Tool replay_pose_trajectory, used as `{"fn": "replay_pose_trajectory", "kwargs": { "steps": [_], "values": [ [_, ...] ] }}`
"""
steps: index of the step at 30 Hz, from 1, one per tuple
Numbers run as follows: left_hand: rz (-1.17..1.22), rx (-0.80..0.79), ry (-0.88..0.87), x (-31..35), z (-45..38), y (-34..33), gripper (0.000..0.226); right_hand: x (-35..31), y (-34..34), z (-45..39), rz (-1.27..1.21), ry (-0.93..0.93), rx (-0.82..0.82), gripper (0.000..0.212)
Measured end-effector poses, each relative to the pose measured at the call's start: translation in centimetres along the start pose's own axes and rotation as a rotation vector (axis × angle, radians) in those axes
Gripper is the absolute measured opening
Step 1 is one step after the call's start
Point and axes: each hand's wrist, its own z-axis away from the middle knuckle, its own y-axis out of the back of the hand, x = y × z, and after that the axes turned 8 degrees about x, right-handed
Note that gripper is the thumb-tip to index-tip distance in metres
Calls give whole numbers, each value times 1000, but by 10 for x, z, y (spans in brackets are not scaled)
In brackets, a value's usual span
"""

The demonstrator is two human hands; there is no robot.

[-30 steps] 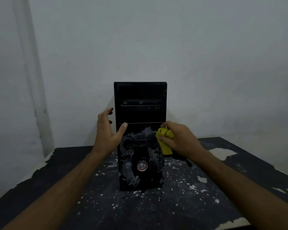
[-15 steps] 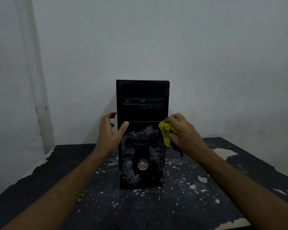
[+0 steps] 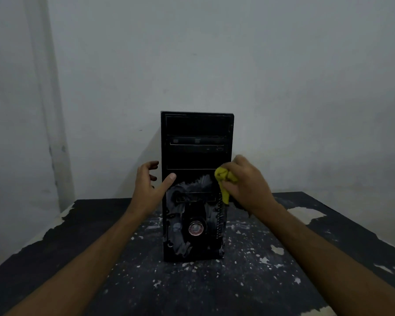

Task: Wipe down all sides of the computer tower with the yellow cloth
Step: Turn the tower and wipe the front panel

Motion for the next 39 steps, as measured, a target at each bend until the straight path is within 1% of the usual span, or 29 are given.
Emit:
{"fn": "replay_pose_trajectory", "kwargs": {
  "steps": [1,3,4,5,7,8,9,11,12,13,15,16,17,19,20,23,24,26,27,28,30,31,32,33,34,35,36,39],
  "values": [
    [-3,0,0,0,0,0,93,-2,-1,-1,6,13,-12,30],
    [-7,4,-1,0,1,2,92,-10,-7,5,59,113,-167,28],
    [-11,6,-4,0,1,3,90,-12,-8,5,63,127,-207,28],
    [-17,7,-8,0,1,3,90,-12,-7,1,49,95,-185,27],
    [-25,6,-23,2,1,4,91,-11,-2,-7,-14,-5,-30,27],
    [-27,5,-25,4,0,4,93,-14,-2,-9,-24,-19,18,27],
    [-26,1,-22,5,0,4,94,-19,-5,-8,-11,13,-3,27],
    [-27,-7,-13,5,-1,6,95,-29,-12,-5,48,99,-166,29],
    [-28,-7,-11,5,-1,7,95,-30,-11,-9,53,91,-197,29],
    [-29,-4,-12,5,-2,9,94,-29,-8,-16,40,53,-159,28],
    [-25,5,-33,5,-3,10,89,-27,-5,-27,-10,-4,-23,27],
    [-20,10,-46,4,-2,11,85,-30,-6,-27,-15,8,-13,27],
    [-15,13,-61,5,-2,10,82,-32,-8,-26,2,49,-53,27],
    [-14,21,-74,6,-2,10,81,-35,-12,-21,51,118,-217,29],
    [-18,25,-77,6,-2,11,81,-35,-11,-22,53,101,-232,30],
    [-27,31,-83,5,-4,9,81,-33,-10,-27,-11,11,-49,29],
    [-28,31,-79,4,-4,9,81,-37,-12,-25,-9,29,-47,28],
    [-34,34,-76,2,-4,10,80,-43,-18,-20,34,101,-180,28],
    [-36,37,-75,1,-4,11,81,-45,-17,-20,46,101,-238,28],
    [-38,38,-75,1,-5,12,81,-44,-16,-24,37,72,-234,28],
    [-44,36,-79,1,-6,13,82,-43,-16,-30,0,25,-105,29],
    [-45,33,-83,1,-5,12,81,-47,-17,-29,-3,22,-71,29],
    [-47,30,-86,1,-5,11,80,-51,-18,-26,16,39,-99,29],
    [-50,31,-85,0,-4,11,79,-54,-22,-22,45,67,-172,29],
    [-55,37,-85,0,-3,12,76,-53,-22,-20,77,83,-269,29],
    [-63,54,-102,1,-2,14,71,-51,-20,-20,78,79,-303,29],
    [-80,82,-152,3,-1,17,62,-47,-17,-23,50,54,-269,28],
    [-125,189,-399,13,9,24,24,-36,-7,-30,-120,-41,-44,26]
  ]
}}
